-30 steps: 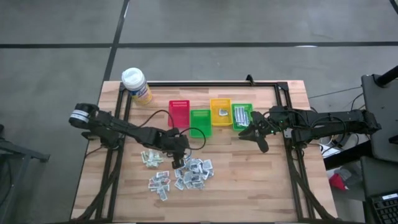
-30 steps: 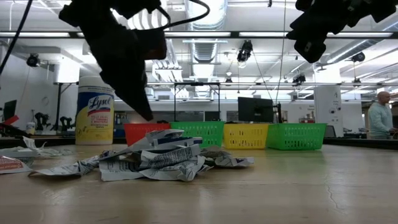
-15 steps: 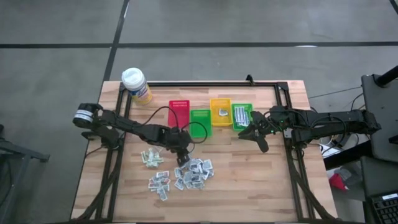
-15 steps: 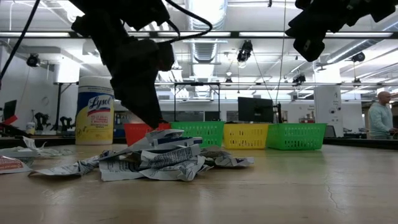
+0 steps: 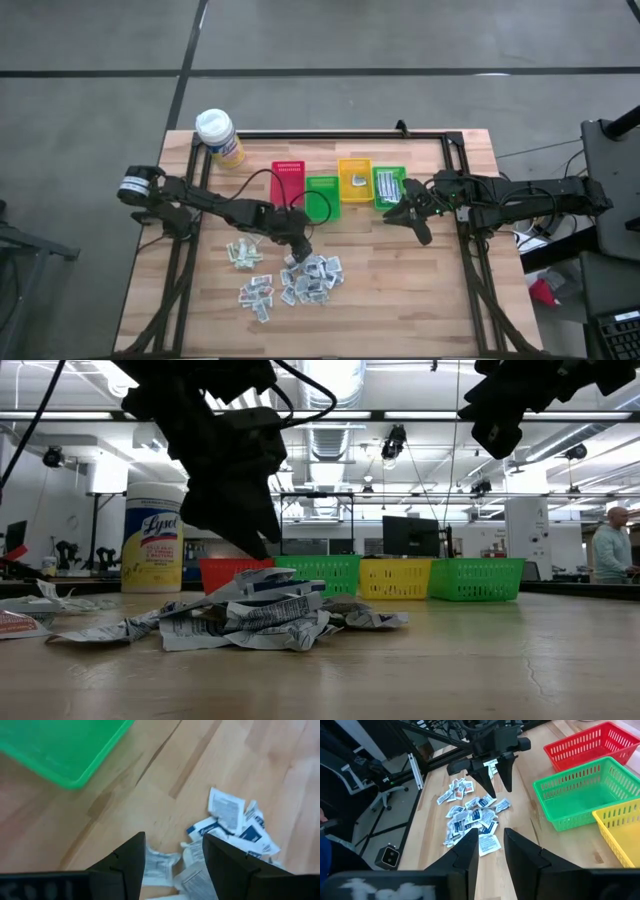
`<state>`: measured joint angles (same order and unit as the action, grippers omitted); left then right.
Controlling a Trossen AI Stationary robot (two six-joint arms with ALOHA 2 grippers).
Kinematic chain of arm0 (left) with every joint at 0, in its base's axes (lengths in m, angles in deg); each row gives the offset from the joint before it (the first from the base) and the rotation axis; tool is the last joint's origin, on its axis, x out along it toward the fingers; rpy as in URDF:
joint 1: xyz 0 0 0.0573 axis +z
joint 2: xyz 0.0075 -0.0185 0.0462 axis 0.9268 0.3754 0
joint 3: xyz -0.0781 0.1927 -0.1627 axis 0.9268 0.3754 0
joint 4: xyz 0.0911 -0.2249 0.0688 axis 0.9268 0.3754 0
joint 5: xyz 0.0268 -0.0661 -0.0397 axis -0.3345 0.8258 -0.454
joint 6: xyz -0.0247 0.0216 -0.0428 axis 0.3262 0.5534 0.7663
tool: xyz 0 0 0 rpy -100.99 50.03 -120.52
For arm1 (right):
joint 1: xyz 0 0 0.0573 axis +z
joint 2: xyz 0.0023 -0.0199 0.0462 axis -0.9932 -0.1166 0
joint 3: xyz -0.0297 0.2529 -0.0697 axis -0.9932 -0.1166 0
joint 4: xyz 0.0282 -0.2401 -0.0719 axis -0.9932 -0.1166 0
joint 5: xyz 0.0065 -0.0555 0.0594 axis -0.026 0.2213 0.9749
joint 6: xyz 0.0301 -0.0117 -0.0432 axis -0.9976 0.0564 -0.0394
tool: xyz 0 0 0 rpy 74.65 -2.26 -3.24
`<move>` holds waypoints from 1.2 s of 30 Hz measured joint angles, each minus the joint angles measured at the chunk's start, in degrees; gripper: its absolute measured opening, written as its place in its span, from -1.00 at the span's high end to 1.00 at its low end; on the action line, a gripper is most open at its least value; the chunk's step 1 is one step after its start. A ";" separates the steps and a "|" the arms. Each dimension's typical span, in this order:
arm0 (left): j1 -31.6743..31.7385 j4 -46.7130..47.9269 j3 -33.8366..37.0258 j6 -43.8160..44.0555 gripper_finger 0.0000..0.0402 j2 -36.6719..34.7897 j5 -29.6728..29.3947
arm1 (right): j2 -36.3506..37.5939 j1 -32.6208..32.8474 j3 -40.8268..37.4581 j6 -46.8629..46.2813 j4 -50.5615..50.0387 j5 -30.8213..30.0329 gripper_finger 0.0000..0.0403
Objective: Pick & Place First Aid Supplies
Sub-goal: Put the alcohol pad into the yellow basket
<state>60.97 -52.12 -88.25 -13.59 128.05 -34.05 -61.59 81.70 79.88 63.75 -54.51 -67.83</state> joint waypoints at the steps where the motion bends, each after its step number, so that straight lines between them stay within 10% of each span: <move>1: 0.00 0.03 0.00 -0.80 0.05 0.00 -0.02 | 0.00 0.00 0.00 0.00 0.02 0.00 0.55; 18: 0.00 0.05 2.22 5.11 0.05 0.00 -0.07 | 0.00 0.00 0.00 0.02 0.01 0.00 0.66; 36: 0.00 1.10 3.56 -23.96 0.05 0.13 -0.25 | 0.00 -0.01 0.00 -0.01 -0.01 0.00 0.55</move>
<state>60.97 -51.02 -84.69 -37.55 128.18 -34.30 -61.59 81.69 79.88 63.74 -54.51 -67.83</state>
